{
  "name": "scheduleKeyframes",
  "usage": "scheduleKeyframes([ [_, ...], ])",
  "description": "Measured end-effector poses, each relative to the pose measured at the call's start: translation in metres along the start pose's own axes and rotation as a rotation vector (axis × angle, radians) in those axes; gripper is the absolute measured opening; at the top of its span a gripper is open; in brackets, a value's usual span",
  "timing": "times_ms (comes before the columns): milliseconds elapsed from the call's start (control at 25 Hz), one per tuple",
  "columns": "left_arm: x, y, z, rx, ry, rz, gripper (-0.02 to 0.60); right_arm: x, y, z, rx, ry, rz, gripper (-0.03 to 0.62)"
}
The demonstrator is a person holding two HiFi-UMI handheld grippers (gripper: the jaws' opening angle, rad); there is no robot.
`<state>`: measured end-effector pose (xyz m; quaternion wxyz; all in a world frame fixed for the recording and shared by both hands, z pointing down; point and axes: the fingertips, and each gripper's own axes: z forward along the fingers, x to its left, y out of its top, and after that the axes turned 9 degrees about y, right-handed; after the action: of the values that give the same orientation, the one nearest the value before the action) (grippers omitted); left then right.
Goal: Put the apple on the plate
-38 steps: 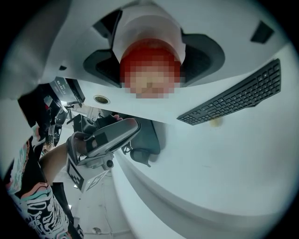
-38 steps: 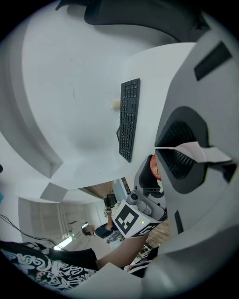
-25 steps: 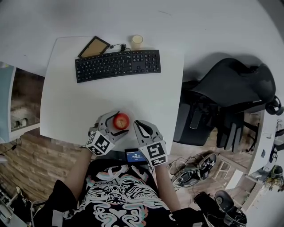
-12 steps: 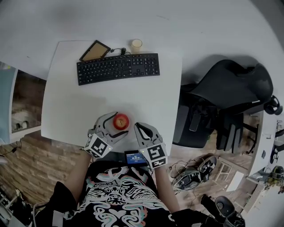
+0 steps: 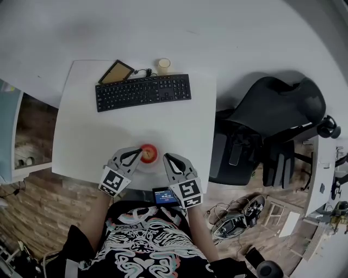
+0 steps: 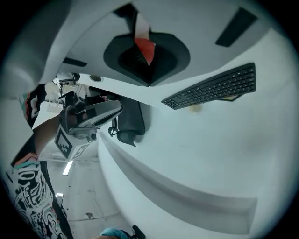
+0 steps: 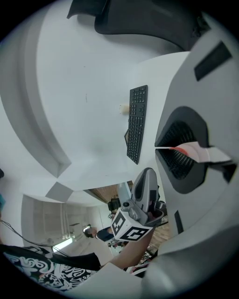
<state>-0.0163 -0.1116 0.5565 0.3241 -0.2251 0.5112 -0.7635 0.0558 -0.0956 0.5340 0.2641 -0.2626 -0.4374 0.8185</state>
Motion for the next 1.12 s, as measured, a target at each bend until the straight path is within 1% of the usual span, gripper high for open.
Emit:
scheduleKeyframes([
  [160, 0.004, 0.006, -0.005, -0.013, 0.012, -0.018, 0.014, -0.001, 0.002, -0.005, -0.007, -0.046, -0.023, 0.031],
  [280, 0.004, 0.01, -0.01, -0.034, 0.042, 0.008, 0.014, 0.003, 0.001, -0.009, -0.007, -0.075, -0.025, 0.031],
  [400, 0.001, 0.019, -0.016, -0.046, 0.033, 0.017, 0.014, 0.007, 0.006, -0.014, -0.039, -0.091, 0.004, 0.031],
  [480, 0.001, 0.031, -0.023, -0.062, 0.035, 0.035, 0.014, 0.008, 0.01, -0.019, -0.085, -0.093, 0.05, 0.029],
  [600, 0.003, 0.058, -0.035, -0.132, 0.047, 0.047, 0.014, 0.012, 0.022, -0.033, -0.155, -0.102, 0.095, 0.029],
  [680, 0.003, 0.073, -0.044, -0.143, 0.057, 0.055, 0.014, 0.014, 0.03, -0.045, -0.179, -0.127, 0.091, 0.029],
  [840, 0.01, 0.095, -0.056, -0.138, 0.1, 0.125, 0.014, 0.013, 0.047, -0.066, -0.223, -0.193, 0.06, 0.029],
  [880, 0.012, 0.099, -0.059, -0.144, 0.11, 0.125, 0.014, 0.013, 0.05, -0.072, -0.233, -0.209, 0.053, 0.029],
  [1000, 0.014, 0.105, -0.072, -0.158, 0.141, 0.09, 0.014, 0.017, 0.054, -0.089, -0.249, -0.252, 0.045, 0.029],
  [1120, 0.013, 0.107, -0.081, -0.168, 0.176, 0.077, 0.014, 0.019, 0.057, -0.101, -0.287, -0.264, 0.063, 0.029],
])
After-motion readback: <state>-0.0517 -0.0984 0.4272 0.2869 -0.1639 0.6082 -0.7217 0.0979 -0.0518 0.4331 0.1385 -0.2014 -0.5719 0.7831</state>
